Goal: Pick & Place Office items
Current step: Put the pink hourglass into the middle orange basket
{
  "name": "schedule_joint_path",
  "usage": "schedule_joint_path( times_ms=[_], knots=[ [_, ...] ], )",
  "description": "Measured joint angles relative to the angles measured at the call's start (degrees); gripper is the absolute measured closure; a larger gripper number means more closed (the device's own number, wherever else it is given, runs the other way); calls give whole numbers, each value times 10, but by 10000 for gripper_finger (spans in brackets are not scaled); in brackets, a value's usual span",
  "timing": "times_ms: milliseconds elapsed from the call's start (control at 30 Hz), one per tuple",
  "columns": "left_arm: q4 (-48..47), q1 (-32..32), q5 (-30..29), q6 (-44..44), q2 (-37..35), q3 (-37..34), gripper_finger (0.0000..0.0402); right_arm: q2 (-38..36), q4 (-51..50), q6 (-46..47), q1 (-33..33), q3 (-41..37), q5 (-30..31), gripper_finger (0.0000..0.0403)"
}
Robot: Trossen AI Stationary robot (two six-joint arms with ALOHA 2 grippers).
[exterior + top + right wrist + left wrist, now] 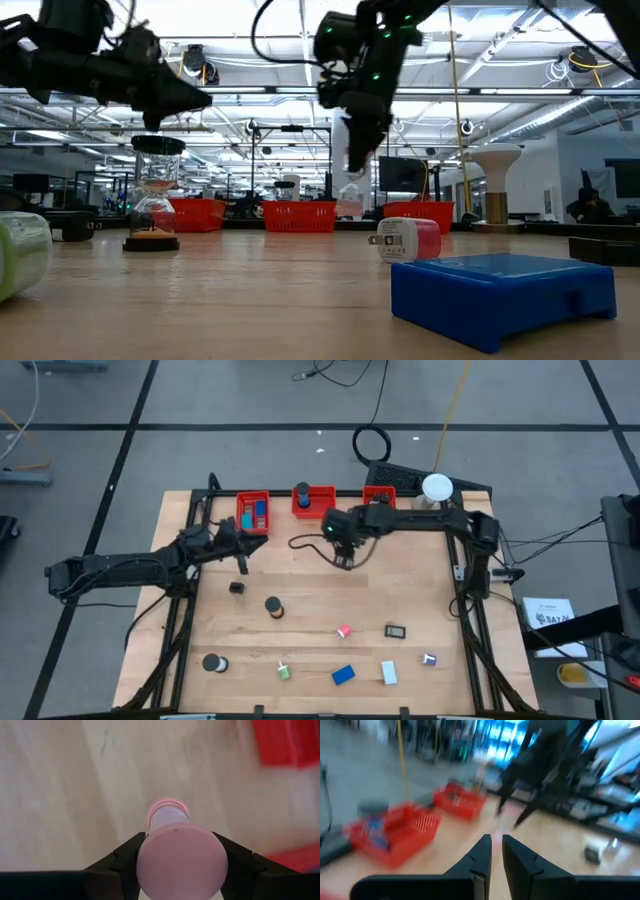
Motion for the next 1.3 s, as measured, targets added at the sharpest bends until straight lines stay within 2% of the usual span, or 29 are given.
schedule_joint_path(
  times_ms=[167,200,400,533,700,1000,1200,1300],
  knots=[
    [215,-9,33,31,32,-90,392,59,-2,-66,-22,62,-11,216],
    [226,-8,35,33,40,-94,396,65,-2,-72,-26,67,-21,216],
    [245,-7,34,48,59,-90,384,78,4,-97,-36,68,-30,216],
    [250,-6,25,49,60,-90,389,78,9,-107,-36,68,-29,216],
    [247,-6,10,50,59,-90,399,80,14,-104,-36,68,-43,187],
    [246,-6,10,55,59,-90,369,83,48,-101,-32,68,-39,187],
    [245,-6,10,49,59,-90,365,40,54,-95,-24,68,28,147],
    [245,-6,10,49,59,-90,364,12,44,-62,-23,63,31,126]
  ],
)
